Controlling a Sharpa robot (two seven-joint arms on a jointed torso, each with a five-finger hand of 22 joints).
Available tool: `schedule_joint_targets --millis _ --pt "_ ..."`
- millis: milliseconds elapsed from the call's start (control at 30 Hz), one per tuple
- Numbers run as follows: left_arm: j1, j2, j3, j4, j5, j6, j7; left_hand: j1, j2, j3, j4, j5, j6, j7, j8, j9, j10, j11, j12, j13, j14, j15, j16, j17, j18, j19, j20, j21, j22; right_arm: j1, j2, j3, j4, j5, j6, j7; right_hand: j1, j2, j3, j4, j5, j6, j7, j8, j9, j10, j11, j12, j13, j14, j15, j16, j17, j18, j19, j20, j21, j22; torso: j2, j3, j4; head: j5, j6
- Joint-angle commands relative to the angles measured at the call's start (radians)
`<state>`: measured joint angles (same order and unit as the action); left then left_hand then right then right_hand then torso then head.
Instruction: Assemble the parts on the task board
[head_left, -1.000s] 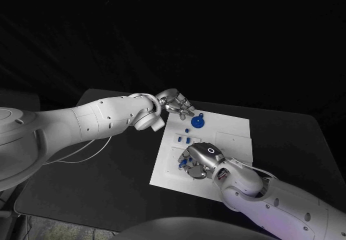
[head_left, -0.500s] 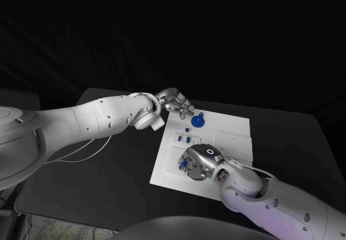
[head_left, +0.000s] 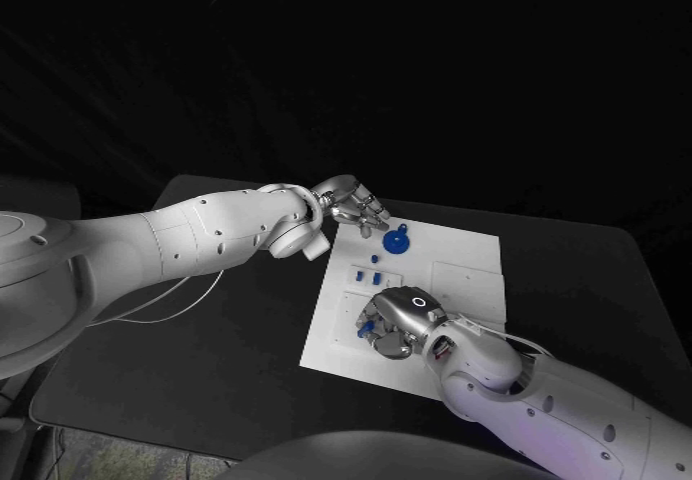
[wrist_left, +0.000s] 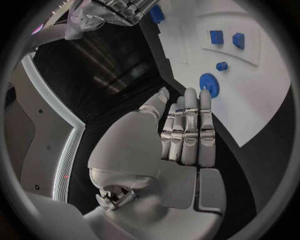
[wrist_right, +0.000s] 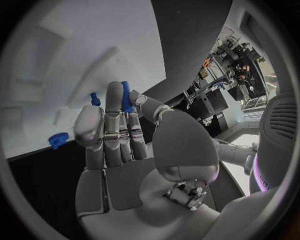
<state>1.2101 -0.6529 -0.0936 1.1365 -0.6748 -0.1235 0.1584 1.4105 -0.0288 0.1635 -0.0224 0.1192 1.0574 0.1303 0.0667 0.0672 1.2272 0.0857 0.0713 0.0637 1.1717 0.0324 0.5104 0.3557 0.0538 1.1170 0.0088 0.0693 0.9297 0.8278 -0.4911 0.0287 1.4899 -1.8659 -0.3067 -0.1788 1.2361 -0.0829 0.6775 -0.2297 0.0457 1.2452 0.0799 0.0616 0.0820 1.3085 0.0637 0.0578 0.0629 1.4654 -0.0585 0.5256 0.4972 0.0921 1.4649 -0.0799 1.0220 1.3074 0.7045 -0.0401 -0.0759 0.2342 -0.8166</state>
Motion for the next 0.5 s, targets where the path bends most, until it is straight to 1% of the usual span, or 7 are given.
schedule_joint_targets --millis 33,300,433,500 --pt "0.000 0.002 0.001 0.001 0.000 0.013 0.007 -0.002 0.009 0.000 0.004 0.001 -0.004 0.001 -0.003 0.001 -0.006 -0.002 -0.004 -0.001 0.003 -0.003 0.001 0.001 -0.002 0.004 -0.001 0.001 -0.001 -0.004 0.003 -0.002 -0.005 -0.028 0.023 -0.022 0.001 0.008 0.003 -0.006 0.003 0.007 0.002 0.003 0.001 0.042 -0.038 0.003 0.000 0.019 -0.005 -0.005 0.001 0.015 0.064 -0.008 -0.008 0.054 0.000 0.0004 0.0004 0.000 0.000" --pt "0.000 0.002 0.001 0.001 0.000 0.014 0.006 -0.002 0.009 0.000 0.004 0.001 -0.004 0.001 -0.003 0.001 -0.006 -0.002 -0.004 -0.001 0.003 -0.003 0.001 0.001 -0.002 0.004 -0.001 0.001 -0.001 -0.007 0.008 -0.002 -0.009 -0.044 -0.013 -0.044 0.000 0.008 0.005 -0.007 0.003 0.009 0.001 0.004 0.002 0.045 -0.039 0.003 0.000 0.020 -0.006 -0.005 0.003 0.015 0.065 -0.009 -0.004 0.057 0.000 0.0002 0.0003 -0.001 0.000" --pt "-0.001 0.002 0.001 0.001 0.000 0.015 0.006 -0.002 0.009 0.000 0.004 0.001 -0.004 0.001 -0.003 0.001 -0.006 -0.002 -0.004 -0.001 0.003 -0.003 0.001 0.001 -0.002 0.004 -0.001 0.001 -0.001 -0.008 0.008 -0.002 -0.009 -0.046 -0.015 -0.047 -0.001 0.007 0.008 -0.008 0.003 0.010 0.001 0.003 0.002 0.046 -0.039 0.003 0.000 0.020 -0.006 -0.005 0.004 0.015 0.065 -0.009 -0.003 0.058 0.000 0.0001 0.0000 0.001 -0.002" --pt "-0.001 0.002 0.001 0.001 0.000 0.015 0.006 -0.002 0.009 0.000 0.004 0.001 -0.004 0.001 -0.003 0.001 -0.006 -0.002 -0.004 -0.001 0.003 -0.003 0.001 0.001 -0.002 0.004 -0.001 0.001 -0.001 -0.008 0.008 -0.002 -0.010 -0.047 -0.010 -0.047 -0.001 0.007 0.008 -0.008 0.003 0.010 0.001 0.003 0.002 0.046 -0.039 0.003 0.000 0.020 -0.006 -0.005 0.004 0.015 0.065 -0.009 -0.003 0.058 0.000 0.0003 0.0000 0.003 -0.002"
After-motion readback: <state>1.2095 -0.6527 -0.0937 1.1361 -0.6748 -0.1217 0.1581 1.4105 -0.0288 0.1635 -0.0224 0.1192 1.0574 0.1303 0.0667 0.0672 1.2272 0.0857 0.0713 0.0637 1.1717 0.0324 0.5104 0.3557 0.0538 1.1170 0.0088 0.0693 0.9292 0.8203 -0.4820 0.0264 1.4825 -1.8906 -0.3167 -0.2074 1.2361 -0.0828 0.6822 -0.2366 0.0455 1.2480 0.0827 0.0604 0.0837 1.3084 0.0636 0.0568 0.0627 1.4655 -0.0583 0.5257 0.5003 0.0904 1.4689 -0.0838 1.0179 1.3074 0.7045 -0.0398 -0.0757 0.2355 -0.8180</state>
